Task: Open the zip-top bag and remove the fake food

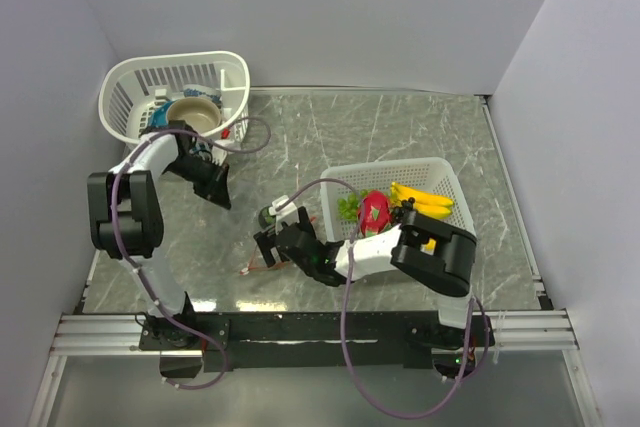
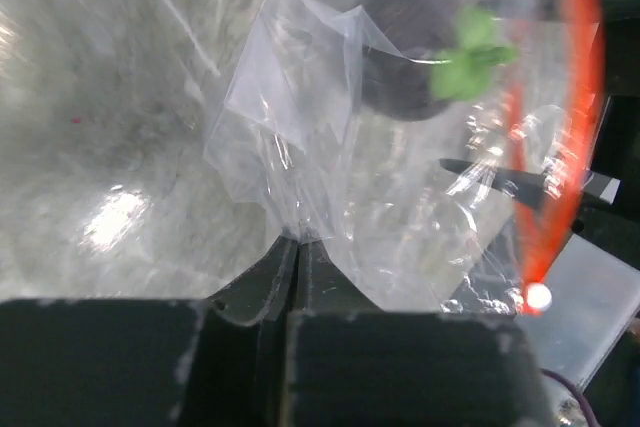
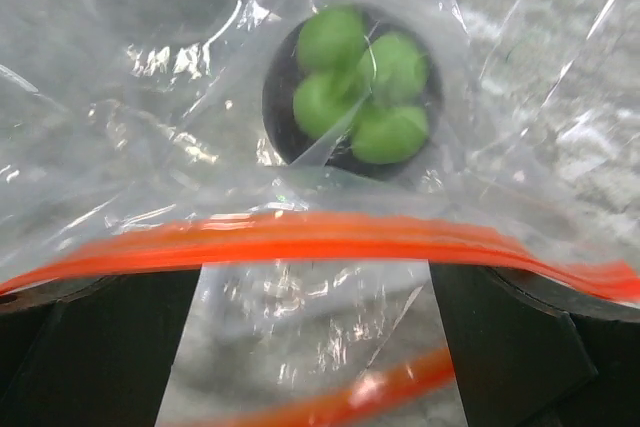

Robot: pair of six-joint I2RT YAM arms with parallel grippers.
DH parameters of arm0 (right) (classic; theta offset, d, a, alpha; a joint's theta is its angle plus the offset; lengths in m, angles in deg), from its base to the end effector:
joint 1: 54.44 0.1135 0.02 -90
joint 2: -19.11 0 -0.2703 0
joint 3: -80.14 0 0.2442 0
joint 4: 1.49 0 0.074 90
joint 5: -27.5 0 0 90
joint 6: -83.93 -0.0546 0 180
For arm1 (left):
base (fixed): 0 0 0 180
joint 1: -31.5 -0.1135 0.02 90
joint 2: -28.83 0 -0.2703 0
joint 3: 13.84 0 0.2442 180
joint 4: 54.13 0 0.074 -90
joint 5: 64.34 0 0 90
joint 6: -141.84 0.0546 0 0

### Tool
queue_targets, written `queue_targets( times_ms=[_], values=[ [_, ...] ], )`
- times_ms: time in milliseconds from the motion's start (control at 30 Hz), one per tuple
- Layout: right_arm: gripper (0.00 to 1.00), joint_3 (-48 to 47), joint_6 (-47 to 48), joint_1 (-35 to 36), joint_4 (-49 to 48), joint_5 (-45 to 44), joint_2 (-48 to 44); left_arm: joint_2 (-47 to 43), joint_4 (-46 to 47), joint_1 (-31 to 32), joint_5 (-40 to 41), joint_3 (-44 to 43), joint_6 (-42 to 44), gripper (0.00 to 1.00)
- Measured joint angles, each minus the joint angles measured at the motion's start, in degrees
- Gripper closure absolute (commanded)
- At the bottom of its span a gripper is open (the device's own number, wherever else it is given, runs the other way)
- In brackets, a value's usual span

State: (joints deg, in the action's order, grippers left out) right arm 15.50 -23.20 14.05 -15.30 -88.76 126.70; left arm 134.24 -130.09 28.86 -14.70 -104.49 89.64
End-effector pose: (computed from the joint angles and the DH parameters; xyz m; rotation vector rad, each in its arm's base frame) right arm 0.1647 0.3520 0.1449 -0.6306 1.9550 0.4641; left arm 0.3278 -0.0203 0.1963 0.8253 2.6260 -0.9553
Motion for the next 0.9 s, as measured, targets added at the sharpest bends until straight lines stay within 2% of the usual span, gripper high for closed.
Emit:
queue_targets(
  times_ms=[367, 767, 900],
  values=[
    [0.00, 7.30, -2.93, 0.00, -2.84, -0.11, -12.17, -13.00, -6.16, 0.52, 1.01, -3.78, -0.94, 0.99],
    [0.00, 12.44, -6.03, 0.72, -4.50, 0.39, -12.50, -16.46, -13.27, 4.13, -0.57, -7.26, -0.94, 0.99],
    [0.00, 12.46, -6.01, 0.76, -4.59, 0.37, -11.61, -16.57, -14.53, 5.18, -0.79, -11.82, -1.64, 0.99]
  ],
)
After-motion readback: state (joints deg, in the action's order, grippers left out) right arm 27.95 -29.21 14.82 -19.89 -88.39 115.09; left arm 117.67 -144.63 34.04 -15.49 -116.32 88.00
